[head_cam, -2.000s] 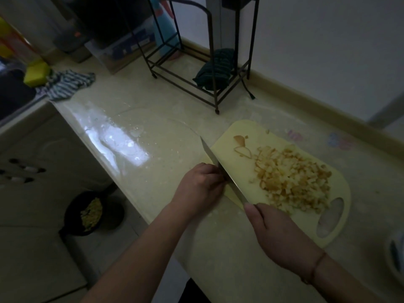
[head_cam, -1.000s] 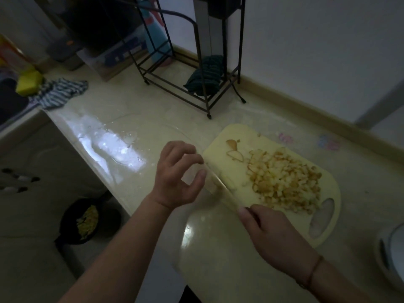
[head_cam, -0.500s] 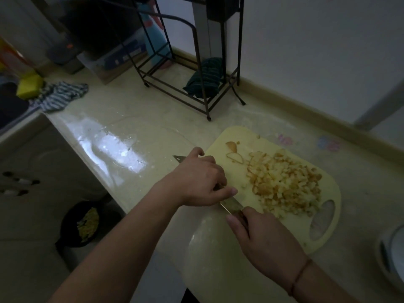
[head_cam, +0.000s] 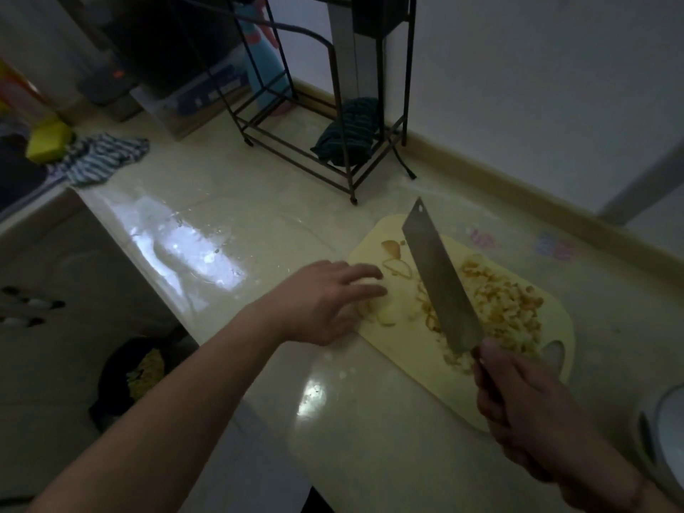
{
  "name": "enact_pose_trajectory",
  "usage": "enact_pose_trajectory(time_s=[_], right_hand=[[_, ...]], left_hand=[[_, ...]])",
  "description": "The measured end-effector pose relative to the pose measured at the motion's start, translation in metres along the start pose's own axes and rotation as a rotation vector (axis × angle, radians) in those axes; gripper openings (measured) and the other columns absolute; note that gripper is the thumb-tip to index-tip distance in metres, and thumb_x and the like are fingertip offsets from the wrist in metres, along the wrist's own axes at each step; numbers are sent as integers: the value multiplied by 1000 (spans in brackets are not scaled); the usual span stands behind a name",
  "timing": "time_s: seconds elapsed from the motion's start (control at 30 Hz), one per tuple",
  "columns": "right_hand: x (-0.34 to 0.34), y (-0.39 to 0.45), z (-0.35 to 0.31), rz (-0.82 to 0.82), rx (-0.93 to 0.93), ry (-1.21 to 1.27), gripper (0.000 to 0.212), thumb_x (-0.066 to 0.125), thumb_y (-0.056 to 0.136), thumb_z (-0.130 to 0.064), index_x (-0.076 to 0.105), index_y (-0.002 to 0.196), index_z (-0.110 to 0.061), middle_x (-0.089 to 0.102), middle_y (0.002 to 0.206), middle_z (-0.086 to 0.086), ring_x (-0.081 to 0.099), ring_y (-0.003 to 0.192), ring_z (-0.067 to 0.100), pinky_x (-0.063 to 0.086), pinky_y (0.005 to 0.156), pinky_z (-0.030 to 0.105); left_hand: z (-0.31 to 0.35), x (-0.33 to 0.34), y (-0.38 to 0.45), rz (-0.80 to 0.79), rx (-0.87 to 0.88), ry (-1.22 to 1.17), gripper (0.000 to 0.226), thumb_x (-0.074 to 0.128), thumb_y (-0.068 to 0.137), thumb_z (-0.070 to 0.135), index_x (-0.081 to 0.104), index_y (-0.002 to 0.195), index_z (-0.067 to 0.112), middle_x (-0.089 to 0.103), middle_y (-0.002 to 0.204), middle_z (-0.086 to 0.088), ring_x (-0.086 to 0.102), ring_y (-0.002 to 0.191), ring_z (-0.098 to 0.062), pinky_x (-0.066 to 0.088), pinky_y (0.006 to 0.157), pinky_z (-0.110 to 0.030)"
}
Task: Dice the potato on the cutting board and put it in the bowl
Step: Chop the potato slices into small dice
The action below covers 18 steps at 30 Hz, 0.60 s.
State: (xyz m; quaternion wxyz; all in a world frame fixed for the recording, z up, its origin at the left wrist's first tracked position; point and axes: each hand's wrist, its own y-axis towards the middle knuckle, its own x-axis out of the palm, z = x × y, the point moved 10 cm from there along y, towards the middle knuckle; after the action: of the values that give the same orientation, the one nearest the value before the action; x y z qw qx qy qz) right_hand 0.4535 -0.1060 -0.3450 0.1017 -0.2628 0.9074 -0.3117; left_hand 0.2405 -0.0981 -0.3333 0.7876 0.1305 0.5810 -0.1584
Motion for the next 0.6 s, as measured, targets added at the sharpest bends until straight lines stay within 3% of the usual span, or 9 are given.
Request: enact_pose_trajectory(time_s=[0.13, 0.27, 0.4, 0.5, 0.6], right_hand=[[-1, 0, 1, 8, 0, 9, 51, 45, 75, -64, 44, 72, -13, 27, 58, 11, 21, 38, 10, 22, 45, 17], [8, -1, 2, -15, -13, -21, 50, 44, 77, -62, 44, 70, -12, 31, 55, 9, 23, 38, 11, 21, 43, 18], [12, 1, 6, -17, -9, -48, 50, 44, 74, -62, 44, 69, -12, 32, 52, 7, 24, 37, 11, 22, 42, 17], [15, 6, 11, -17, -15, -113, 52, 43, 74, -65, 45, 70, -12, 35, 49, 3, 27, 35, 12, 23, 38, 15], [19, 13, 12, 6, -75, -206, 58, 40, 74, -74, 47, 66, -17, 39, 45, -3, 31, 33, 9, 23, 33, 16]], left_hand=[[7, 28, 7, -169, 35, 1, 54, 67, 85, 22, 58, 138, 26, 51, 143, 0, 61, 110, -24, 54, 80, -38], [8, 25, 12, -100, 24, -3, 35, 65, 92, 15, 66, 127, 20, 60, 127, -4, 65, 96, -25, 54, 69, -35], [3, 23, 8, -42, -34, 18, 30, 66, 90, 15, 68, 120, 13, 63, 117, -7, 65, 90, -27, 55, 66, -37], [-13, 20, 0, 29, -188, 4, 32, 62, 89, 25, 68, 116, 9, 63, 109, -10, 65, 86, -32, 56, 65, -40], [-29, 22, -11, 85, -426, -34, 34, 65, 93, 31, 65, 118, 8, 60, 112, -10, 64, 93, -33, 54, 73, -42]])
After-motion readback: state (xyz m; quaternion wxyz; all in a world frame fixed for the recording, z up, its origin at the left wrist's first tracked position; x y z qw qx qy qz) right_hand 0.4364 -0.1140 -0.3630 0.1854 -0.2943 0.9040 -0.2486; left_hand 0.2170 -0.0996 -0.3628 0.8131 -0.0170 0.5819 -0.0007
